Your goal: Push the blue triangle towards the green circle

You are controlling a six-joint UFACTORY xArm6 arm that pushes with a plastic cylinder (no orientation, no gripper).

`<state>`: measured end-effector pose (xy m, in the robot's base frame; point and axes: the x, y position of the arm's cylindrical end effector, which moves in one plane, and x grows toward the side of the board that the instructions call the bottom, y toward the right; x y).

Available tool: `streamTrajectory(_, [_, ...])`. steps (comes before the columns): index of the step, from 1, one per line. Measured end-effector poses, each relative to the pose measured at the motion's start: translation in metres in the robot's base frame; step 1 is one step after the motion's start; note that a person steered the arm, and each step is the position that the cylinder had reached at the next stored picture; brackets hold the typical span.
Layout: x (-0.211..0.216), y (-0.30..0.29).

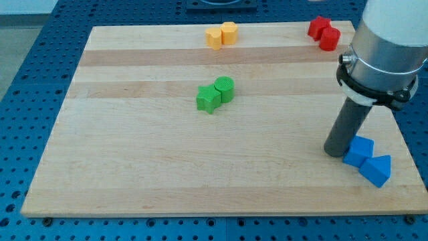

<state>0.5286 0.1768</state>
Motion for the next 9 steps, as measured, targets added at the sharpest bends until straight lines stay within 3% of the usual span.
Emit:
streamTrajectory(2, [0.021,-0.062])
streamTrajectory(3, [0.066,-0.066])
streamTrajectory(6, [0.085,0.011])
streamTrajectory(8, [0.074,0.086])
streamTrajectory(9, [0.065,0.080])
